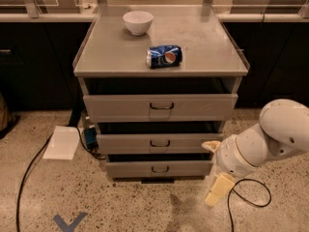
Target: Open bottom drawer
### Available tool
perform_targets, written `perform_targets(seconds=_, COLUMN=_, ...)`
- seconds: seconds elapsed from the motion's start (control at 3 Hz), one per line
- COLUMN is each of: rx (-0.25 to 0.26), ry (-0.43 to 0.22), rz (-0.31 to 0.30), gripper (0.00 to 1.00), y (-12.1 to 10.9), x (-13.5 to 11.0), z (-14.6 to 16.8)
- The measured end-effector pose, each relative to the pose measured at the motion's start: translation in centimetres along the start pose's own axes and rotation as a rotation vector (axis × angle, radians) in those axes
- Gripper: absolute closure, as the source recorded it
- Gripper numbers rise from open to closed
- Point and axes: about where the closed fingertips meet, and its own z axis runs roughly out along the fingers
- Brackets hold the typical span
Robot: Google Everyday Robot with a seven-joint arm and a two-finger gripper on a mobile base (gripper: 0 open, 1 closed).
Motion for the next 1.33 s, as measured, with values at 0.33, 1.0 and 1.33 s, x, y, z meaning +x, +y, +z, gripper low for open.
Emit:
perform_targets(seconds=0.33, rx=0.026, ry=-0.028, rz=-0.005, gripper=0.00, y=0.0, x=0.8, z=1.3)
perform_targets(seconds=1.0, rx=0.066, ry=-0.113, rz=-0.036, gripper=0.00, y=-3.0, x=2.3, z=9.2)
perform_targets(seconds=1.33, rx=0.051, ry=-0.156, rz=-0.017, gripper=0.00, y=-5.2, x=3.5, z=12.5)
